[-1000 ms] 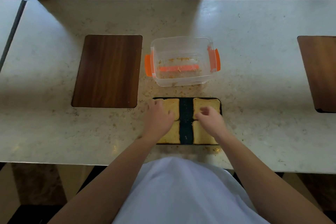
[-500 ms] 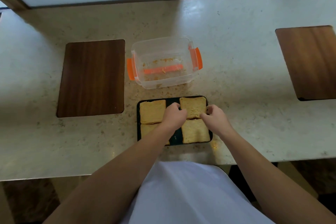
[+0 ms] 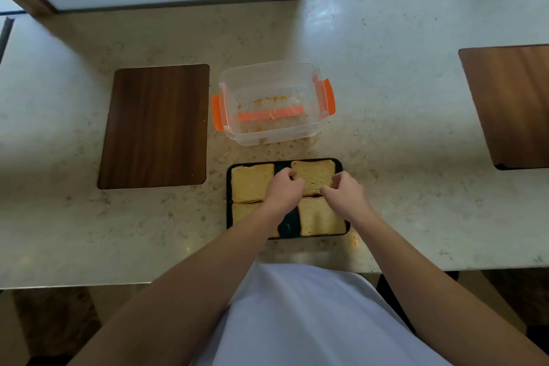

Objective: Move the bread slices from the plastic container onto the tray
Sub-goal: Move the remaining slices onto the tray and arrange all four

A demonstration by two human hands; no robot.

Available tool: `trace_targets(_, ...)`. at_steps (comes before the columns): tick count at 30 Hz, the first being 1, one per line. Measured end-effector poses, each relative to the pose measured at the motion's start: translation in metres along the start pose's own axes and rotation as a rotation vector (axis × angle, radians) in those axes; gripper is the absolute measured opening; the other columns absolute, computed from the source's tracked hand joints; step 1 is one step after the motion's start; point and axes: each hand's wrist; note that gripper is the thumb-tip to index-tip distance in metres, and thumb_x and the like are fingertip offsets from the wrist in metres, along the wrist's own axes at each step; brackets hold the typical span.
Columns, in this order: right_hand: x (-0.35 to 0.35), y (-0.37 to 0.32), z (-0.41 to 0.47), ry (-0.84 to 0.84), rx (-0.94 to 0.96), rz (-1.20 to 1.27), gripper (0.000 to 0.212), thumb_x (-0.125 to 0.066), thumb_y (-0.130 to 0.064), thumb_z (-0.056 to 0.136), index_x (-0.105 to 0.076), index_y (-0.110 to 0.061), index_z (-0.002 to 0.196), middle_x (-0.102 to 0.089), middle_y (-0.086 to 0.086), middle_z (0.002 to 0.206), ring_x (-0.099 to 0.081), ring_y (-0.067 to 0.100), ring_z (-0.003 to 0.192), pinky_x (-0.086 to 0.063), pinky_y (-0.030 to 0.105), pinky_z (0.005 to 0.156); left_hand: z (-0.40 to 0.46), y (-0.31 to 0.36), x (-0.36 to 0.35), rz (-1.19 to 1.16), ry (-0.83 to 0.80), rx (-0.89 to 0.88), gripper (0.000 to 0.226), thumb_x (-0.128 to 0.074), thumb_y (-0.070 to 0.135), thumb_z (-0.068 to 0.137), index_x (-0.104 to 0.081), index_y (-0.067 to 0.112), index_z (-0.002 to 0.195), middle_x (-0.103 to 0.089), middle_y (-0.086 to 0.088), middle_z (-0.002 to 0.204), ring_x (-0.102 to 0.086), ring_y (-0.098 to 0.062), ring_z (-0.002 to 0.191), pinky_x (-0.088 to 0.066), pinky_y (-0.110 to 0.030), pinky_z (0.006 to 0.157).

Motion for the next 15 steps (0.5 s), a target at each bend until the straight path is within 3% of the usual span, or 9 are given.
trace_targets(2,-0.004,-0.003,-0.001,-0.009,0.011,-0.005,0.056,-0.058,-0.033,0.086,-0.051,-0.012,0.137,-0.06,0.007,0.13,-0.05,0.028,0.126,-0.048,0.049,0.1,0.0,-0.004,0.004,0.006,0.009,0.005,0.046,-0.047,0.021,0.101,-0.045,0.014,0.147,-0.052,0.01,0.098,-0.046,0.0,0.07,-0.04,-0.02,0.059)
trace_targets(6,-0.009,-0.006,-0.001,-0.033,0.027,0.022,0.056,-0.059,-0.032,0.087,-0.05,-0.011,0.138,-0.06,0.007,0.131,-0.05,0.028,0.126,-0.049,0.047,0.1,0.0,-0.01,0.012,0.006,0.02,-0.007,0.045,-0.049,0.024,0.1,-0.049,0.014,0.144,-0.056,0.002,0.115,-0.05,-0.001,0.076,-0.045,-0.023,0.065)
trace_targets(9,-0.003,-0.001,-0.002,-0.011,0.034,0.056,0.054,-0.06,-0.03,0.089,-0.05,-0.009,0.138,-0.059,0.009,0.132,-0.054,0.027,0.122,-0.049,0.046,0.1,-0.004,-0.013,0.014,0.002,0.017,-0.029,0.044,-0.05,0.027,0.1,-0.05,0.014,0.143,-0.058,-0.003,0.129,-0.055,-0.009,0.094,-0.045,-0.027,0.078)
trace_targets(12,0.009,0.015,-0.007,0.009,0.032,0.079,0.051,-0.059,-0.026,0.094,-0.049,-0.007,0.14,-0.057,0.009,0.135,-0.056,0.025,0.12,-0.049,0.04,0.097,-0.013,-0.02,0.012,-0.02,0.009,-0.028,0.038,-0.052,0.032,0.1,-0.053,0.016,0.135,-0.057,0.0,0.122,-0.056,-0.015,0.103,-0.048,-0.03,0.082)
trace_targets(15,0.015,0.033,-0.016,0.003,0.015,0.046,0.041,-0.059,-0.027,0.094,-0.053,-0.009,0.129,-0.062,0.006,0.116,-0.059,0.023,0.102,-0.053,0.043,0.089,-0.024,-0.032,0.002,-0.082,-0.058,0.045,0.025,-0.055,0.028,0.097,-0.053,0.02,0.12,-0.058,0.001,0.113,-0.06,-0.02,0.104,-0.055,-0.041,0.093)
Point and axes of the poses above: each hand's wrist, its own z-axis towards the middle knuckle, its own x-axis out of the back of the hand, y = z × x
